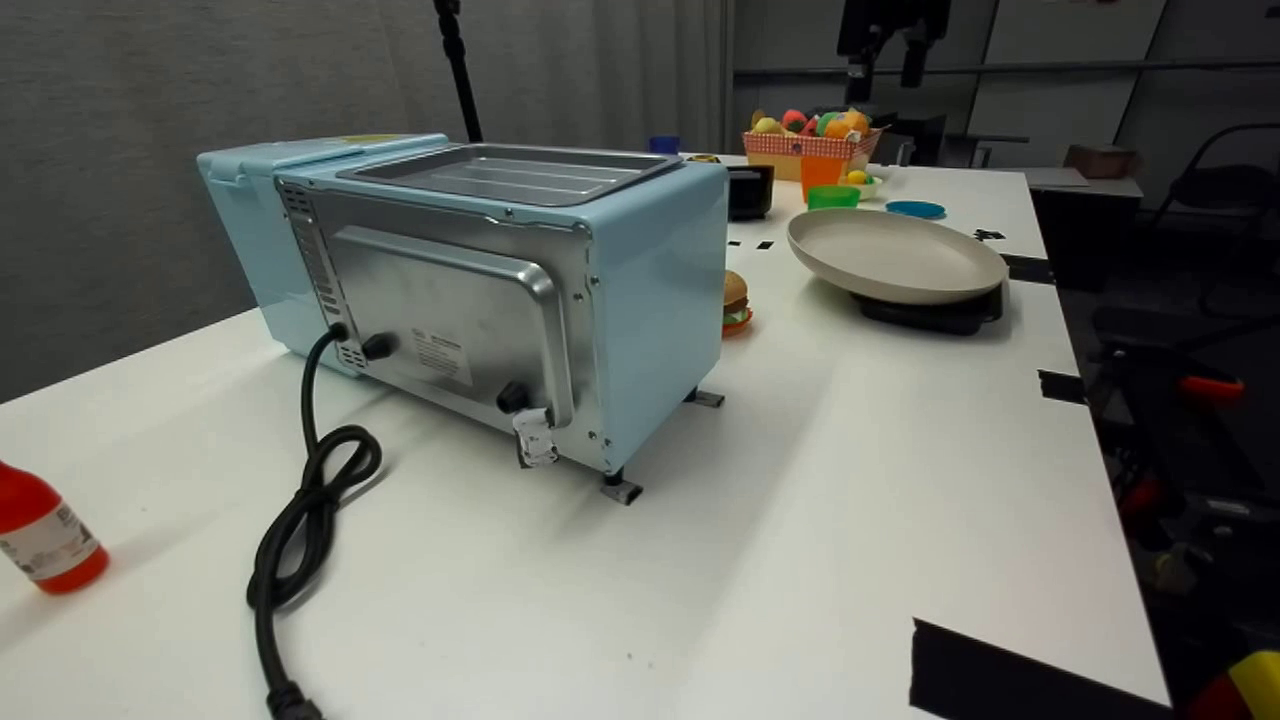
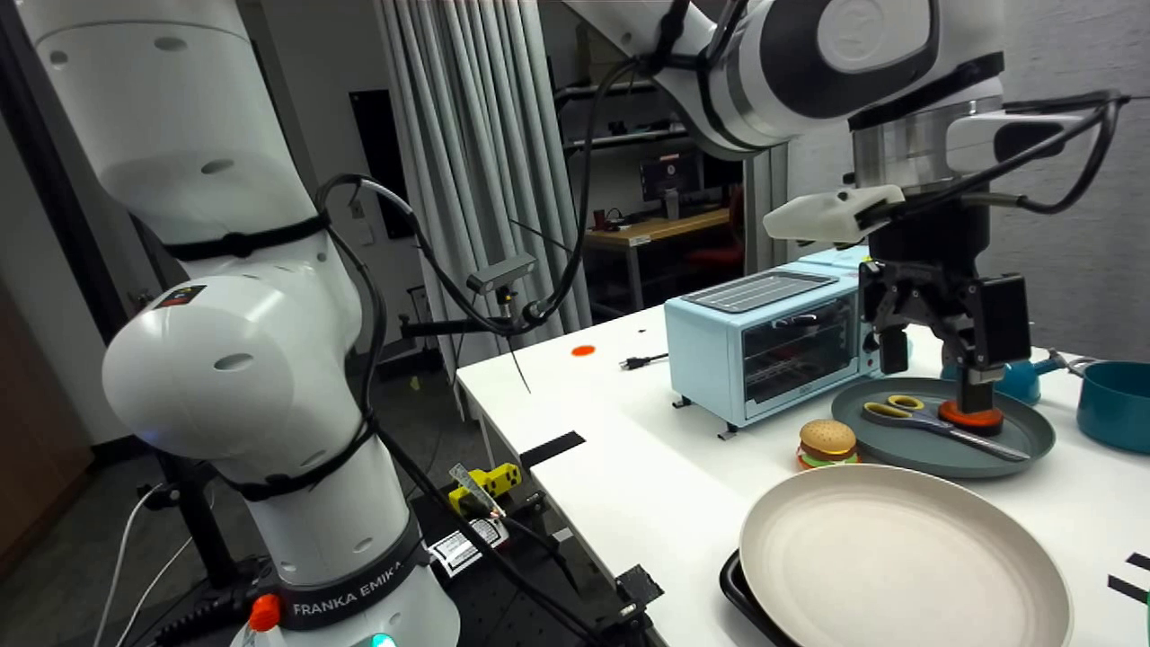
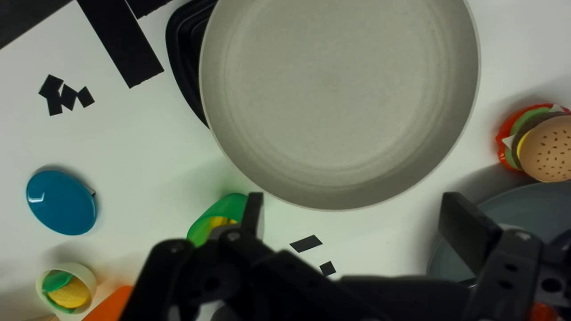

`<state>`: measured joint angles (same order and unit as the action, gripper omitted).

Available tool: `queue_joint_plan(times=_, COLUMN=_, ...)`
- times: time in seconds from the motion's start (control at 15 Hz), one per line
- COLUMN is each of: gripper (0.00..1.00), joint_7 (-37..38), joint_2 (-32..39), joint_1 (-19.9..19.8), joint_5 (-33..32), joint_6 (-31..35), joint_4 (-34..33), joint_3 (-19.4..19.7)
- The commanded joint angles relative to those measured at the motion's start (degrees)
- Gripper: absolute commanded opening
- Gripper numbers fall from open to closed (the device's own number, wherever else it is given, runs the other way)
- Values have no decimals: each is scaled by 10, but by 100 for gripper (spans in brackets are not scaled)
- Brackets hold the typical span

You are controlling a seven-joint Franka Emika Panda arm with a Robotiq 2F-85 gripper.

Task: Pour the chips from the green cup onto the beige plate

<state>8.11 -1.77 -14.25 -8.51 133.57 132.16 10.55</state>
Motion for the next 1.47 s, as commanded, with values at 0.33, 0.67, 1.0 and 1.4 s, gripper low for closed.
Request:
queue_joint_plan(times=0.33, gripper=100, joint_7=0, joint_2=0, joint_1=6, joint_5=0, joint_6=-1, joint_4=-1, joint_3=6)
queue_joint_plan(times=0.67, gripper=100, joint_7=6, joint_2=49, joint_1=2, joint_5=10, joint_6=2, joint_4=-40, joint_3=14)
queue_joint_plan(times=1.0, gripper=100, joint_7=2, joint_2=105, joint_1=-1, joint_5=26, joint_6=7, joint_4=-91, joint_3=28)
queue_joint_plan(times=1.4, gripper=100, joint_7=-12, joint_2=180, joint_1=-11, joint_5=68, joint_6=-10, joint_4=-165, joint_3=39)
